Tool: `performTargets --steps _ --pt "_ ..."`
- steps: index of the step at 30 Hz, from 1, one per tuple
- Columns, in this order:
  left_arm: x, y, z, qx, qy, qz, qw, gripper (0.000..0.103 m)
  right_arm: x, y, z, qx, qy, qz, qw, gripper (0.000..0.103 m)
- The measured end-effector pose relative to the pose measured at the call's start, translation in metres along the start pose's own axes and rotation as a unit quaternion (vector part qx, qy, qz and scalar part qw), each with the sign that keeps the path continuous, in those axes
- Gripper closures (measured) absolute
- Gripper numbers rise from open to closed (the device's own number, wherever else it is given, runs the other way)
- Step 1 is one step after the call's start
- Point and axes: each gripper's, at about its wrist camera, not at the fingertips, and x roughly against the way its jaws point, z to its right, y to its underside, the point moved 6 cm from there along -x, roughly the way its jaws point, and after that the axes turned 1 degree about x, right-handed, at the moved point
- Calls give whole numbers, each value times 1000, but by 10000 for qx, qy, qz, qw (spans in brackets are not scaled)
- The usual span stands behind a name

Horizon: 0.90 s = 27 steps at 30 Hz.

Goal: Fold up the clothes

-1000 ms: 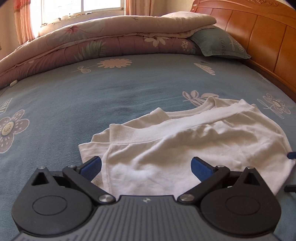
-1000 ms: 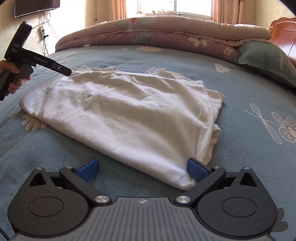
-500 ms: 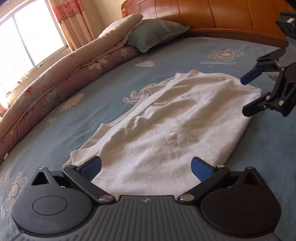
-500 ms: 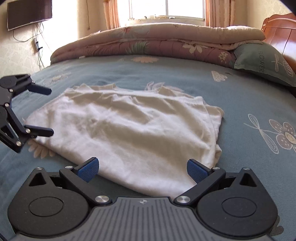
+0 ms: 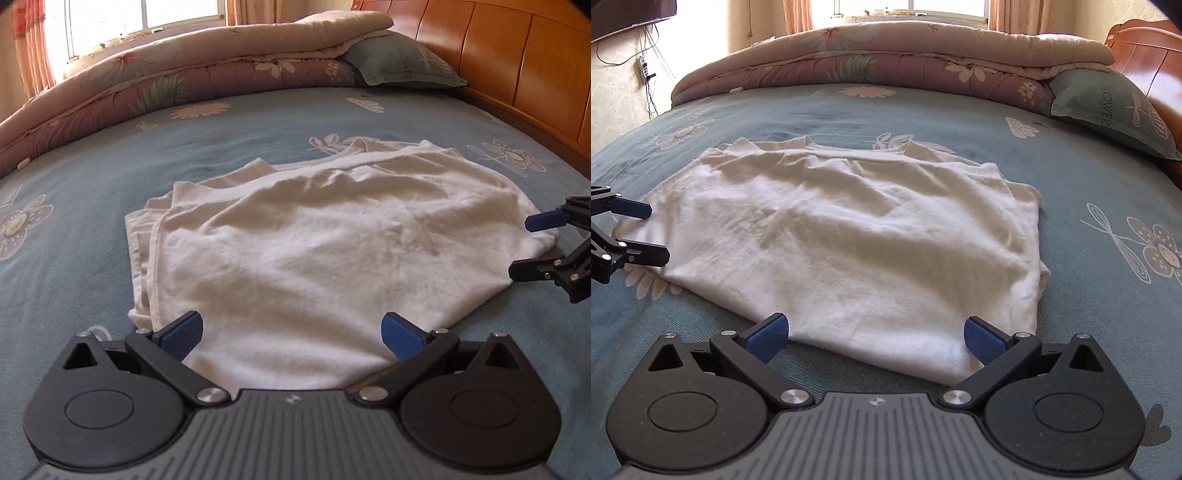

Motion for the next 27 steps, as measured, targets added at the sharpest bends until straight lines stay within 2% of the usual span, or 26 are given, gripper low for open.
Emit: performTargets --steps 3,7,15,18,20,22,24,27 --pt "-2 -4 3 243 161 -4 9996 1 -3 -10 -10 -34 -130 60 9999 0" --pt "-8 20 -7 590 145 -321 9976 1 -17 3 -17 -106 -204 -245 9994 0" --pt "25 32 -10 451 136 -235 9986 1 -8 19 -11 122 8 -105 9999 0" --pt "36 26 4 -63 1 -26 10000 1 -5 18 -17 389 160 -272 9987 0" --pt "39 23 17 -706 -229 97 9972 1 1 17 -20 515 176 -374 9978 0" --pt "36 23 30 -1447 -592 138 9876 1 9 17 -22 928 301 -344 9946 0" --pt "32 24 38 -2090 -857 174 9740 1 16 18 -23 1388 509 -299 9886 0" --pt "23 31 49 -2994 -1244 139 9459 1 23 21 -20 2038 884 -282 9746 0"
